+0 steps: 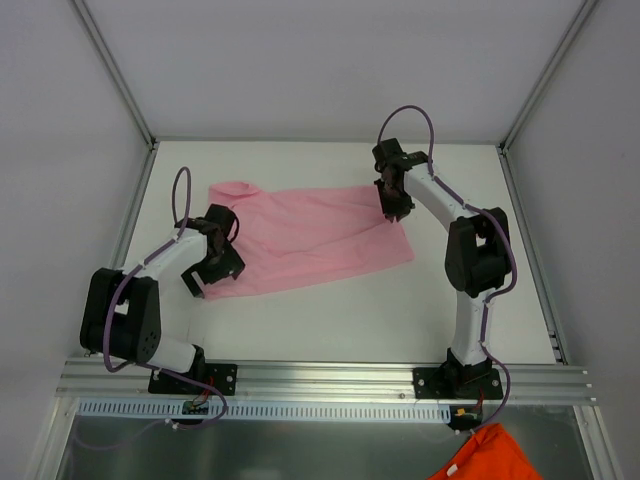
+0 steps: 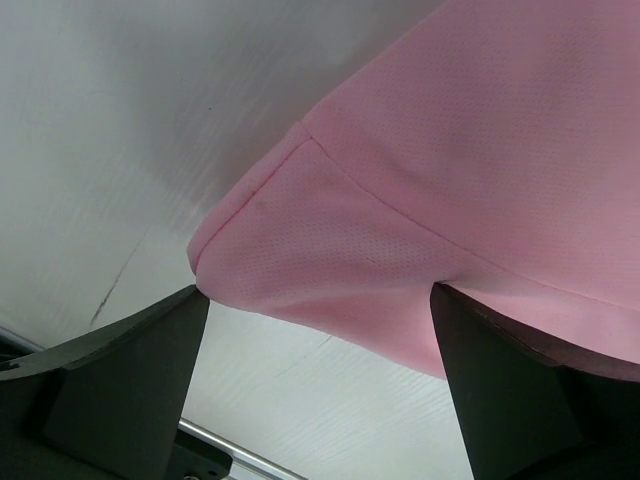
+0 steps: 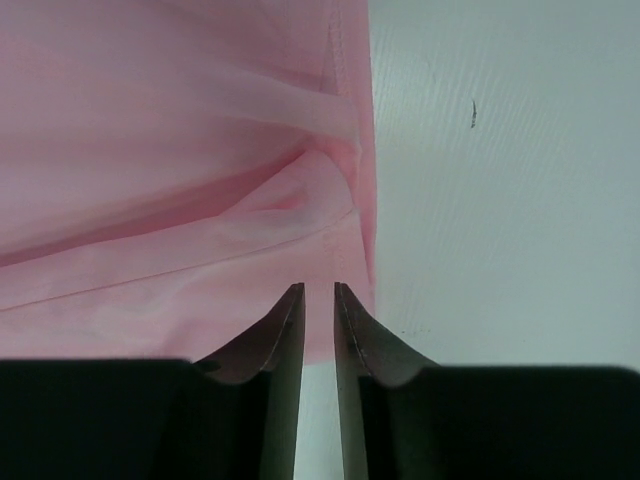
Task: Fold and stack the t-shirts
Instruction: Fold the flattened tshirt in 1/3 of the way, then grap the side of the flattened tshirt furthest away from the robot with both arms
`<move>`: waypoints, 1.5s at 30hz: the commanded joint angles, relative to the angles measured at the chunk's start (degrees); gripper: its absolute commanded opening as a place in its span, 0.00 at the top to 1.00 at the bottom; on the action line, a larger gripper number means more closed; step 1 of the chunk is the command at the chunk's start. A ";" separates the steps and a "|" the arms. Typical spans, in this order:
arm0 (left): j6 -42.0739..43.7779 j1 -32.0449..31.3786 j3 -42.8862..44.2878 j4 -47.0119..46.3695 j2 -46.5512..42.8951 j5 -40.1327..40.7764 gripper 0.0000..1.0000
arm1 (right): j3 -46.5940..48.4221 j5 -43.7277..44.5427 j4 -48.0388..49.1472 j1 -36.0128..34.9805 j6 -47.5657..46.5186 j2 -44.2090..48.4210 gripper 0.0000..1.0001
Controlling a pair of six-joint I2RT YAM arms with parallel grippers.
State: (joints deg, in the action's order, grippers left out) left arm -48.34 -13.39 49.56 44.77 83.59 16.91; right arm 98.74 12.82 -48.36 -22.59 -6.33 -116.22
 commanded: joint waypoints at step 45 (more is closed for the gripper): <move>7.73 14.97 50.46 -13.92 31.81 -19.45 0.10 | 28.09 -27.32 2.65 12.92 5.01 -20.97 0.45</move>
State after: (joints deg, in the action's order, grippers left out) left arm -41.47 0.69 98.37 33.23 115.04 -0.36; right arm 127.02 -10.85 -49.12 -9.47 -1.10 -138.41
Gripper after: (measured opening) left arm 0.910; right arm 0.556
